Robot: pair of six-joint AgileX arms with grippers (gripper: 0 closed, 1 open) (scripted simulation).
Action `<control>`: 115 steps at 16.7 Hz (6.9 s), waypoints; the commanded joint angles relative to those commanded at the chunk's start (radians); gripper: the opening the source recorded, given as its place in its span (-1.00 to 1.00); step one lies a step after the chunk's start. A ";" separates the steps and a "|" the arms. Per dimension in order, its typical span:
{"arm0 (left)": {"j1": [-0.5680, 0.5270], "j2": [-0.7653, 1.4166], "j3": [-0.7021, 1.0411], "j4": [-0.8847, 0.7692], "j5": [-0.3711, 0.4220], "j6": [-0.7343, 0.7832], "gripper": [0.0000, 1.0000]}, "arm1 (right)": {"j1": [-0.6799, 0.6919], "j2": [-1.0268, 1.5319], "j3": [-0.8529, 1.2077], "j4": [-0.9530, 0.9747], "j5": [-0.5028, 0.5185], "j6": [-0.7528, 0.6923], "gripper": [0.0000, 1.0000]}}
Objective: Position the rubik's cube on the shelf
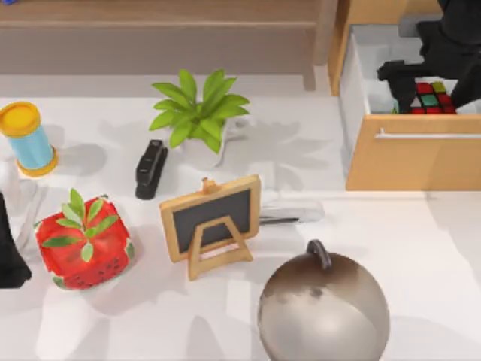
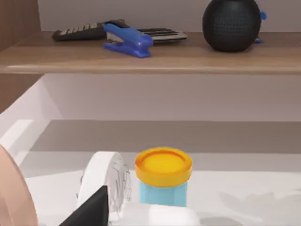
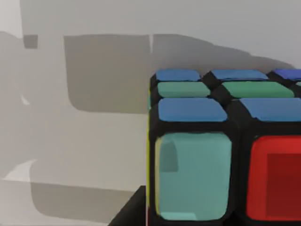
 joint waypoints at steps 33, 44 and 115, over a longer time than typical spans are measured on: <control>0.000 0.000 0.000 0.000 0.000 0.000 1.00 | 0.031 -0.084 0.076 -0.126 0.039 -0.013 -1.00; 0.000 0.000 0.000 0.000 0.000 0.000 1.00 | 0.352 -0.410 -0.252 0.286 0.243 -0.083 -1.00; 0.000 0.000 0.000 0.000 0.000 0.000 1.00 | 0.557 0.101 -0.262 1.952 0.712 -0.126 1.00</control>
